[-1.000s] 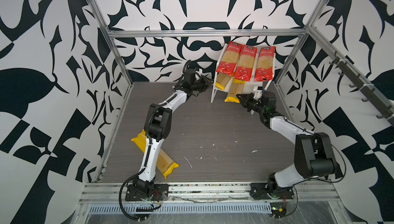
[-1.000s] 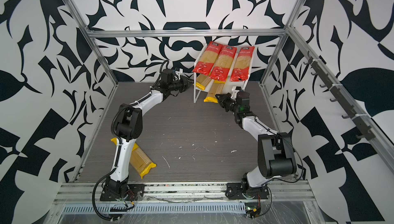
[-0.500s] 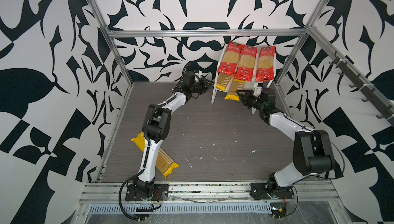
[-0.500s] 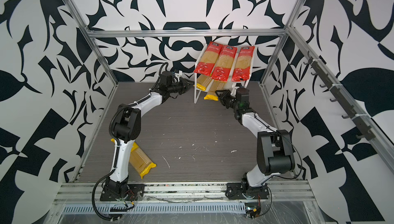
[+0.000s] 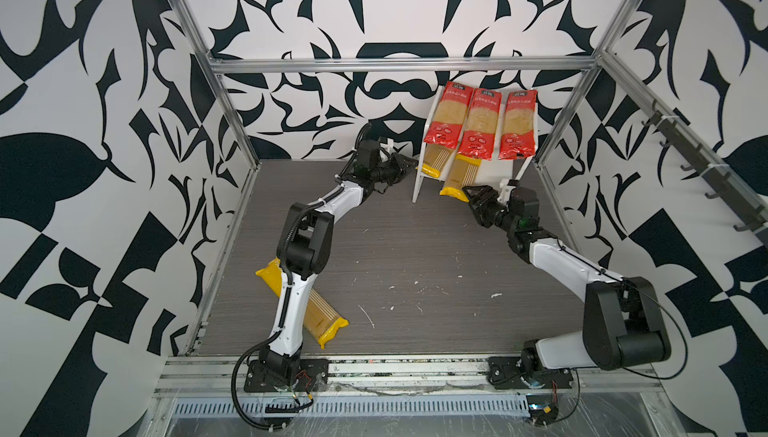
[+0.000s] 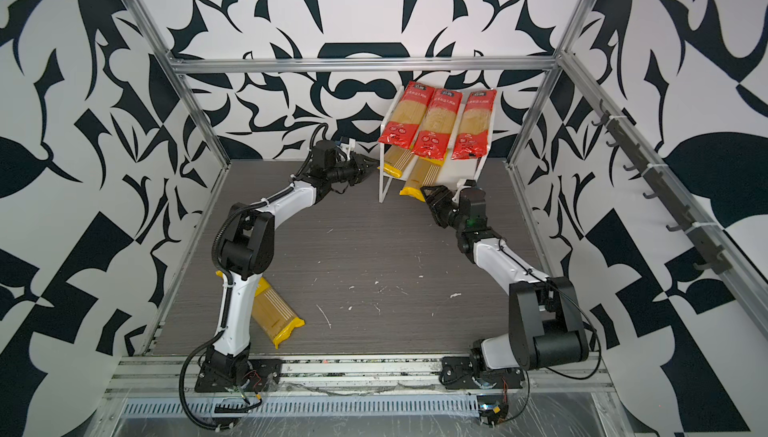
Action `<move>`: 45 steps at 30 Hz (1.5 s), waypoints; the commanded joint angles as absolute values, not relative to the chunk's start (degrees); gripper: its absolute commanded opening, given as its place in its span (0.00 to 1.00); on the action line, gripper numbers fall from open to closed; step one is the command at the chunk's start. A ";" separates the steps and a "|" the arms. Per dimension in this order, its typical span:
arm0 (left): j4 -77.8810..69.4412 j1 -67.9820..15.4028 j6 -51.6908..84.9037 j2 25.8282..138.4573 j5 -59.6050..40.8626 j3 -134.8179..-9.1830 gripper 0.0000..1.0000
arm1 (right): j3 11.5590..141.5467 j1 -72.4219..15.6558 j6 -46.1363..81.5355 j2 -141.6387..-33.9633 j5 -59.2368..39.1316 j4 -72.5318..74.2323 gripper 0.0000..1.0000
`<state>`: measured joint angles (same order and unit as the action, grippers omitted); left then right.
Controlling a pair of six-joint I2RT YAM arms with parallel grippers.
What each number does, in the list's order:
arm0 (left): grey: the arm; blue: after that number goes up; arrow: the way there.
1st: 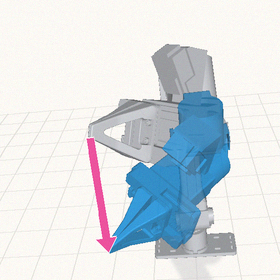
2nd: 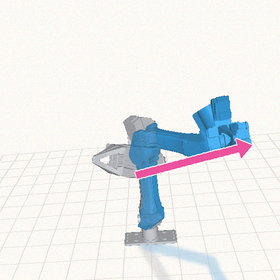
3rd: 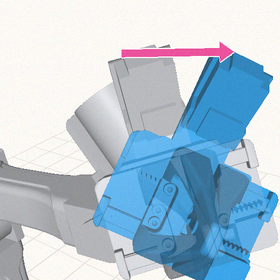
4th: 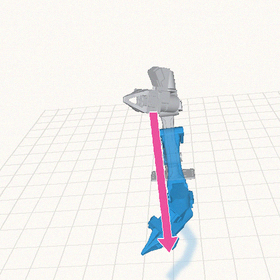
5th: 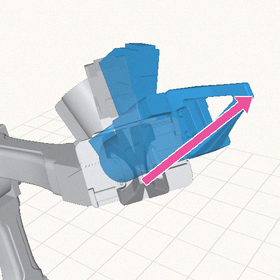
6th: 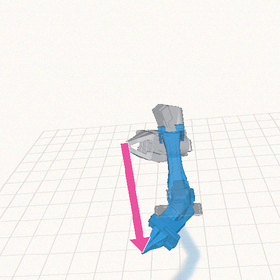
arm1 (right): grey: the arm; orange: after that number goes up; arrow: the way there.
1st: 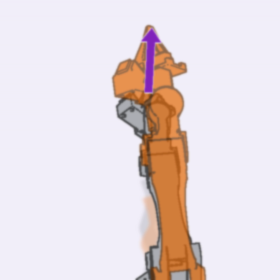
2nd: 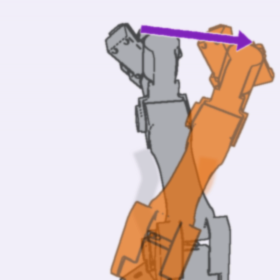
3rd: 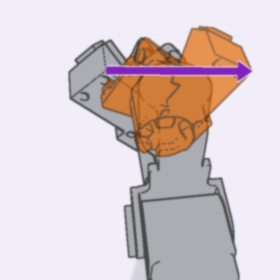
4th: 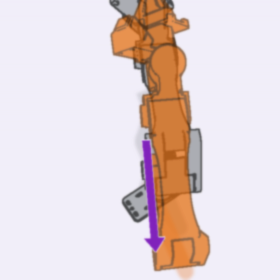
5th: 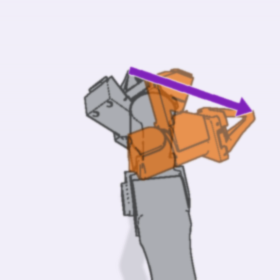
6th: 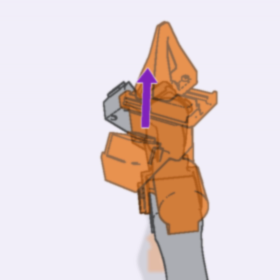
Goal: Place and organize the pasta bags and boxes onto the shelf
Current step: 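Open the right gripper and draw it back while the left gripper holds the bag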
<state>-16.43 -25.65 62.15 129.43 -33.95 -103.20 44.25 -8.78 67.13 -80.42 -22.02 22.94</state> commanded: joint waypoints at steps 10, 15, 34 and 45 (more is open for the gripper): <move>-21.25 -29.32 63.72 125.20 -38.59 -98.55 0.27 | 43.70 -17.13 71.02 -87.62 -7.77 43.89 0.55; -22.35 -29.36 64.24 124.64 -38.84 -97.64 0.27 | 45.47 -16.49 65.99 -85.64 -7.56 38.93 0.27; -23.57 -28.29 63.66 119.20 -39.37 -91.33 0.36 | 49.15 -7.97 70.19 -90.01 -24.83 43.76 0.00; -16.59 -20.71 59.10 114.97 -39.20 -89.00 0.49 | 46.26 -8.64 69.46 -87.58 -27.16 40.13 0.00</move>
